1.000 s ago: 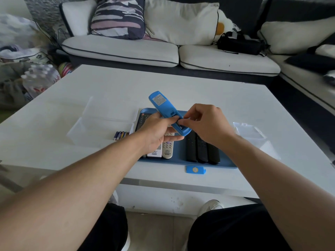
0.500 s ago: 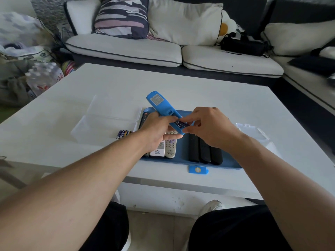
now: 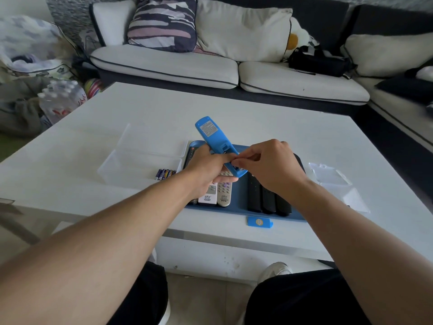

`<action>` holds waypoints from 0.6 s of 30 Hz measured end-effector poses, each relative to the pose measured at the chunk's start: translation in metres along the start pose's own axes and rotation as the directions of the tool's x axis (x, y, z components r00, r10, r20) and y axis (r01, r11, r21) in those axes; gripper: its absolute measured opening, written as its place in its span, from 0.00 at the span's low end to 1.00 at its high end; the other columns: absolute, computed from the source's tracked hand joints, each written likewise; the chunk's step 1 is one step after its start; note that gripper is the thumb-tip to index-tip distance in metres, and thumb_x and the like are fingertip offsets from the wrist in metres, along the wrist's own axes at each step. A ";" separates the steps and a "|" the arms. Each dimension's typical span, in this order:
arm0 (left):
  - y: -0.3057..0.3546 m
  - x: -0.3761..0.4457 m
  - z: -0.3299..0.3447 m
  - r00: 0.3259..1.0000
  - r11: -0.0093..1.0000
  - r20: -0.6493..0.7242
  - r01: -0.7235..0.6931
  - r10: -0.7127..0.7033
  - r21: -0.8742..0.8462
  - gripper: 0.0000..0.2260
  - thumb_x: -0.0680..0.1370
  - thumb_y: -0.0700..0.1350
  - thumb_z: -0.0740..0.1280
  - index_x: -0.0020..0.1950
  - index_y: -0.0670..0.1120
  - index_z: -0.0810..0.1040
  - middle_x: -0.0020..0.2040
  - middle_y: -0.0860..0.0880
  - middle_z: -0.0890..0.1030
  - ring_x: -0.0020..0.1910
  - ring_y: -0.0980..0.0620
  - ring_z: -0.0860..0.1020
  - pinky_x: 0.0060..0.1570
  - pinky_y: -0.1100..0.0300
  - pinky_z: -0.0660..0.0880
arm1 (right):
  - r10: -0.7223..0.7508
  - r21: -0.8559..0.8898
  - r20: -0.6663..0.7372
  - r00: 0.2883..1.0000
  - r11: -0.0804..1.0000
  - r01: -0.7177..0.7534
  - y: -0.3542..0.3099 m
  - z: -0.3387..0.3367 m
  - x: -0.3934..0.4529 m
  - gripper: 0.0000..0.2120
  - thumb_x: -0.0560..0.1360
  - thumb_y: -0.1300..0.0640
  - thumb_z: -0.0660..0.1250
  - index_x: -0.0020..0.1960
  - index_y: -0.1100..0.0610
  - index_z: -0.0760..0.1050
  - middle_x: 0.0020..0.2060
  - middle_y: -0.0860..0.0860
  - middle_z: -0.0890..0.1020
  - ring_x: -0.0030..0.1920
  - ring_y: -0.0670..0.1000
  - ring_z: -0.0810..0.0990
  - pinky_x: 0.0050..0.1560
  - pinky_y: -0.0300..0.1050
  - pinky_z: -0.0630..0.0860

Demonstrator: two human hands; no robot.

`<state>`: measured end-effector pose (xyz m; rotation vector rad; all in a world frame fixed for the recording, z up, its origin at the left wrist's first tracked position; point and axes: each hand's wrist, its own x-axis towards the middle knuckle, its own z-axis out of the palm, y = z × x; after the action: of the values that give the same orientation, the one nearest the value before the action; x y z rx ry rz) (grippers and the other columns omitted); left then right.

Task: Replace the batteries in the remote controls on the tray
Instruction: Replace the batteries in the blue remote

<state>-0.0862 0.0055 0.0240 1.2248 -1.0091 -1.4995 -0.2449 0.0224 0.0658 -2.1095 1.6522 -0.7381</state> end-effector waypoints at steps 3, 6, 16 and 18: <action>0.002 0.001 -0.003 1.000 1.000 -0.030 0.001 -0.002 -0.027 0.10 0.79 0.38 0.70 0.60 0.41 0.76 0.53 0.42 0.85 0.45 0.47 0.87 0.41 0.50 0.83 | -0.007 -0.037 0.080 0.997 0.999 0.010 -0.002 -0.007 -0.004 0.10 0.70 0.45 0.77 0.50 0.42 0.84 0.39 0.40 0.80 0.40 0.40 0.77 0.31 0.29 0.66; 0.003 0.001 -0.006 1.000 1.000 0.006 0.002 -0.002 -0.011 0.08 0.81 0.38 0.68 0.59 0.41 0.76 0.51 0.42 0.85 0.46 0.46 0.87 0.40 0.50 0.83 | 0.028 0.028 0.060 0.998 0.999 -0.030 0.004 -0.006 -0.001 0.10 0.69 0.49 0.79 0.48 0.46 0.84 0.37 0.39 0.78 0.35 0.33 0.75 0.30 0.26 0.67; 0.003 -0.005 -0.002 0.994 0.974 0.102 -0.070 0.049 0.213 0.10 0.78 0.38 0.71 0.56 0.47 0.74 0.55 0.43 0.83 0.48 0.43 0.86 0.43 0.48 0.84 | 0.280 0.501 0.329 0.902 0.758 -0.418 0.019 0.005 0.005 0.16 0.67 0.68 0.79 0.50 0.61 0.76 0.42 0.56 0.86 0.47 0.56 0.85 0.47 0.47 0.82; 0.001 -0.005 -0.001 0.993 0.956 0.097 -0.098 0.074 0.276 0.11 0.78 0.37 0.71 0.56 0.47 0.74 0.54 0.44 0.82 0.47 0.45 0.86 0.43 0.47 0.84 | 0.297 0.470 0.362 0.883 0.760 -0.448 0.020 0.010 0.007 0.14 0.69 0.69 0.77 0.49 0.61 0.76 0.45 0.58 0.86 0.50 0.58 0.85 0.50 0.48 0.83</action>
<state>-0.0848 0.0100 0.0263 1.3016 -1.3519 -1.3840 -0.2533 0.0099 0.0479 -1.3490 1.4330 -0.6538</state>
